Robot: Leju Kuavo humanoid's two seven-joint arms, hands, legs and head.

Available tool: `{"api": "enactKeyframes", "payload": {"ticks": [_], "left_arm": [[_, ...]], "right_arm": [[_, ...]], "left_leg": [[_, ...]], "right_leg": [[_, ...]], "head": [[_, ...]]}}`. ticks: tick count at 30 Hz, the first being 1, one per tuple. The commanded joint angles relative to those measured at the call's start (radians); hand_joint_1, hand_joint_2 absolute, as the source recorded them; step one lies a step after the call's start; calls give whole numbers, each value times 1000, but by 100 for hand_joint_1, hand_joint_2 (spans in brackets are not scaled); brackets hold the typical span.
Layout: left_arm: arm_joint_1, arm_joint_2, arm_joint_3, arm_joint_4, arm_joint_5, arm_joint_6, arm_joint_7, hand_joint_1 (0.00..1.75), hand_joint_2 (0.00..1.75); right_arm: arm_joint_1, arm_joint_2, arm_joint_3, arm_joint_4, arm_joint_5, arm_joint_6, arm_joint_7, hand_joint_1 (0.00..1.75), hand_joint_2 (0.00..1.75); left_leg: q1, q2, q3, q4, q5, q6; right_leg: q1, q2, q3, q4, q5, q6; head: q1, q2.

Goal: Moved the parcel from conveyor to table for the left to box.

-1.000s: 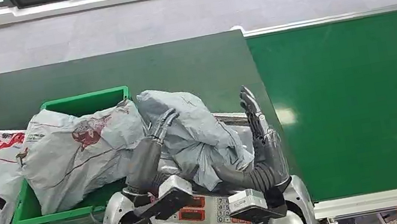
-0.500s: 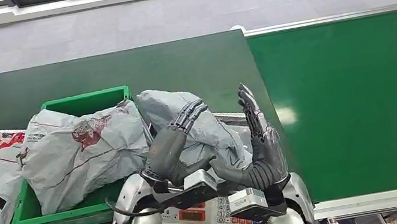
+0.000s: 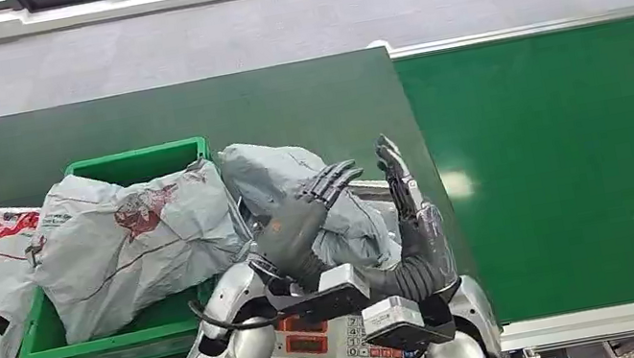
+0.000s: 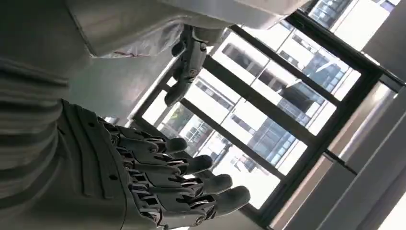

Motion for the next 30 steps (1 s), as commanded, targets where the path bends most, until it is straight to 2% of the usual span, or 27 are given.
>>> {"api": "enactKeyframes", "payload": {"ticks": [1, 4, 9, 15, 16, 17, 21, 25, 30], "left_arm": [[-74, 3, -79, 161, -5, -6, 9, 0, 175], [-95, -12, -87, 250, -15, -8, 18, 0, 175], [-165, -81, -76, 484, 7, -13, -27, 0, 175], [-191, -107, -65, 570, 45, -48, -63, 3, 175], [-192, -105, -67, 579, 45, -49, -70, 19, 175], [-196, -103, -74, 596, 40, -50, -76, 175, 175], [-201, -94, -88, 639, 40, -66, -97, 175, 175], [-199, -89, -99, 677, 5, -18, -88, 175, 175], [-195, -63, -62, 657, 2, 10, -70, 175, 175]], "right_arm": [[-23, 2, 0, 66, -6, 2, -2, 0, 175], [-17, 5, -1, 53, -8, 9, -5, 0, 175], [-20, 16, -3, -42, 7, 31, 8, 0, 175], [-2, 9, 4, -112, 20, 34, 0, 0, 175], [-4, 7, 6, -108, 18, 32, -4, 0, 175], [-12, 4, 12, -99, 13, 27, -11, 0, 175], [-43, 0, 26, -64, -9, 12, -28, 0, 175], [-67, 0, 39, -40, -29, -4, -41, 0, 175], [-86, 3, 50, -20, -46, -8, -49, 0, 175]], "left_leg": [[0, 1, 1, -2, 1, 0], [0, 1, 2, -3, 1, 0], [0, 0, 1, -1, 1, 0], [0, 0, 1, -1, 1, 0], [-1, 1, 1, -2, 1, 0], [-1, 1, 2, -3, 1, 0], [-1, 2, 1, -1, 0, 0], [-1, 3, 2, -2, 0, 0], [0, 5, 2, -2, 0, 0]], "right_leg": [[1, -2, 2, -2, 1, -1], [1, -2, 3, -3, 1, -1], [0, -2, 2, -2, 1, -1], [0, -2, 2, -1, 1, 0], [0, -2, 2, -2, 1, -1], [0, -2, 3, -2, 1, -1], [0, -1, 2, -1, 1, 0], [0, 0, 2, -2, 2, 0], [0, 1, 2, -1, 2, 0]], "head": [[0, 0], [0, 0], [0, 0], [0, 0], [0, 0], [0, 0], [0, 0], [0, 0], [1, 0]]}}
